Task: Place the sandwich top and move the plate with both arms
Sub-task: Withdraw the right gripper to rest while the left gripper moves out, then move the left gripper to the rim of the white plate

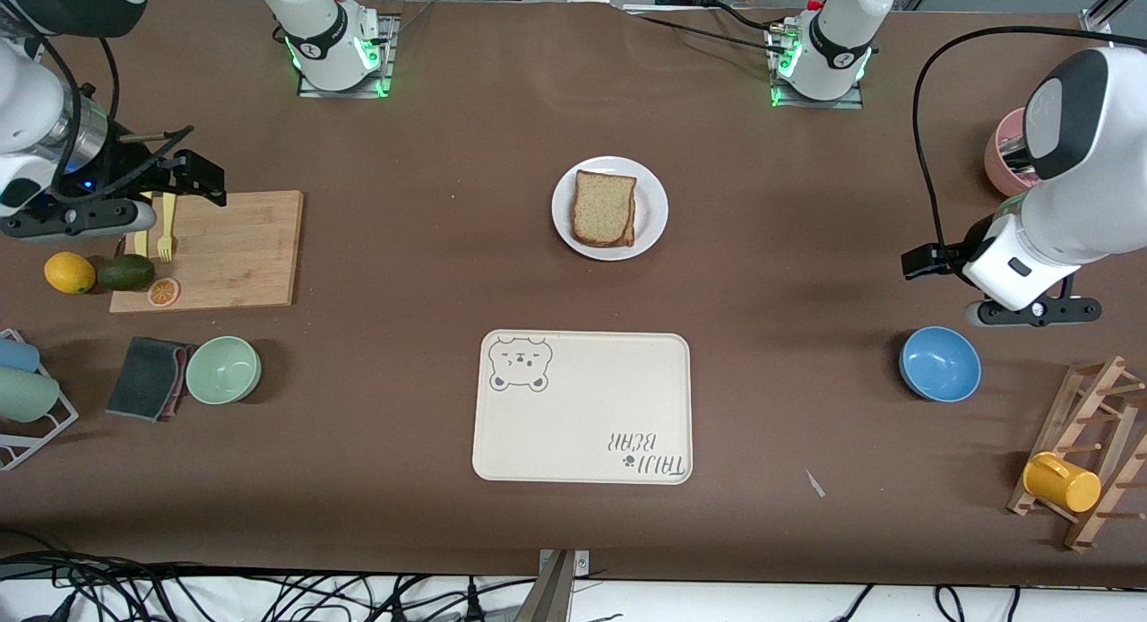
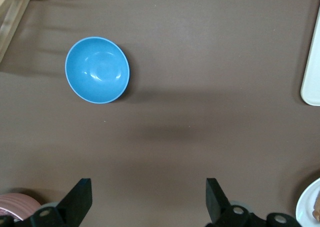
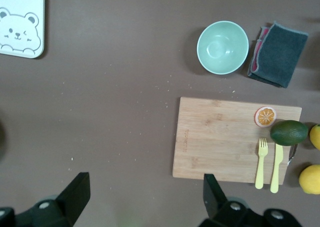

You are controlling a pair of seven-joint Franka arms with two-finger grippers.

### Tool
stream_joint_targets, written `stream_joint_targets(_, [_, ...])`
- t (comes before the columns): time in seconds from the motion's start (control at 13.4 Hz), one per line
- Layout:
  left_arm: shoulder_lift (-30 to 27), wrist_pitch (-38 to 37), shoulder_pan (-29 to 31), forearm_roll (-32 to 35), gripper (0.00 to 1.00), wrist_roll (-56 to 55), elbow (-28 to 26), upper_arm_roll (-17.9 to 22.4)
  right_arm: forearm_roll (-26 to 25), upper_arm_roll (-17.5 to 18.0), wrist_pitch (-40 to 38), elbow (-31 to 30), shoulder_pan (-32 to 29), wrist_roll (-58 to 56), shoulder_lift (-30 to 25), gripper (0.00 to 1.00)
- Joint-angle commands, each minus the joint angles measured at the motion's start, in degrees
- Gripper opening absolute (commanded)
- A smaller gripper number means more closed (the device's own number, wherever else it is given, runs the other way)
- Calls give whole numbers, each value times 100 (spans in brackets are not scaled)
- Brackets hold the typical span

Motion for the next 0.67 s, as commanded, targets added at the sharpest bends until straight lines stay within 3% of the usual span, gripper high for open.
stream_joint_targets(0.0, [-469, 644, 41, 147, 100, -21, -868, -19, 32, 149, -156, -542, -346, 47, -323, 100])
stream_joint_targets(0.15, [-426, 690, 23, 85, 100, 14, -896, -27, 347, 88, -166, -253, -417, 12, -323, 100])
stream_joint_targets(0.6, [-259, 1331, -161, -249, 100, 23, -1344, -115, -3, 52, -544, 644, -399, -15, -24, 100])
